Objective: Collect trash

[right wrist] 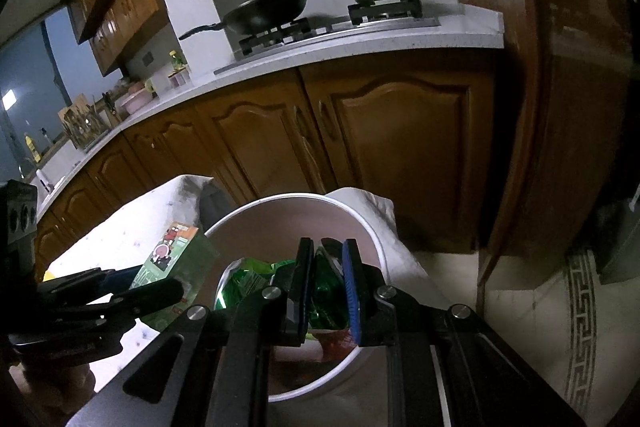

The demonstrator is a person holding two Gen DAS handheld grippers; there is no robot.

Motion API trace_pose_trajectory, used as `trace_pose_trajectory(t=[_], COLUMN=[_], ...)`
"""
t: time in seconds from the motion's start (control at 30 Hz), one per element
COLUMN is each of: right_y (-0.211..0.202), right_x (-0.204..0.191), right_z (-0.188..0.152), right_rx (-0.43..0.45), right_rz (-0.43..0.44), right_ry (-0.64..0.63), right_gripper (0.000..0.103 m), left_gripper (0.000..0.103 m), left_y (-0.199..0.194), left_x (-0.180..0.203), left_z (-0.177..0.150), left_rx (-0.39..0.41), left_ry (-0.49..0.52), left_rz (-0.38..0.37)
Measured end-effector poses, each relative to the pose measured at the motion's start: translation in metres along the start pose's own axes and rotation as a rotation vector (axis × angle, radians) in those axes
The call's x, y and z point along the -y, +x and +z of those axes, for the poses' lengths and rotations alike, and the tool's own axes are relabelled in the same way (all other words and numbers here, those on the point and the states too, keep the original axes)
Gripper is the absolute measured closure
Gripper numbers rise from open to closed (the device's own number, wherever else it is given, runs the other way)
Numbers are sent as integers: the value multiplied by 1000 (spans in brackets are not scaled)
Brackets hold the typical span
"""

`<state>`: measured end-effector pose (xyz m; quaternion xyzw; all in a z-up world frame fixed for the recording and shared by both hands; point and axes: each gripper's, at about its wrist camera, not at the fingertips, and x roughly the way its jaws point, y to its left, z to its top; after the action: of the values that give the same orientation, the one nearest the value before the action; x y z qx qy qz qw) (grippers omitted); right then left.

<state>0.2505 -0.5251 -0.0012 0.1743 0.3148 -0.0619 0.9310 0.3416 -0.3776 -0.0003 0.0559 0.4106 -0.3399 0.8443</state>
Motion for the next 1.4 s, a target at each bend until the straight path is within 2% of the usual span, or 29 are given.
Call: trace_pose_trajectory(t=[0.37,0.53,0.67,0.9,1.03,1.1,1.23,1.33,1.4], right_y=[8,7,3,-6,-14,-17,-26,-32,-38], right_x=[5,11,13,12,6,1,-15,-23,-29], right_z=[1,1,0,0,-5,-8,-19,-26,-32], right_rx=[-17,-9,0,19,23,28,44,48,48], right_rz=[9,35,43,55,78,91,119,147,177], right_ry=[15,51,64,89,91,86,75,90,111], right_gripper=[88,83,80,74,64,59,31,24,16], left_gripper=[56,56,46,44,39,32,28,21,16], left_y=[8,10,10,1,-12,-22,-48,-69,-83], left_x=[-1,-5,-7,-7,-15,-20,-32,-43,-51], left_z=[3,2,1,-3,-11,-17,-33,-47,-58], left_rx=[-25,-34,-31,-21,-4,5,39,72,95], left_ry=[1,-15,-26,-31,-54,-66,-96,-127,-153], left_rz=[-6,-3,-3,4,12,27,45,67,84])
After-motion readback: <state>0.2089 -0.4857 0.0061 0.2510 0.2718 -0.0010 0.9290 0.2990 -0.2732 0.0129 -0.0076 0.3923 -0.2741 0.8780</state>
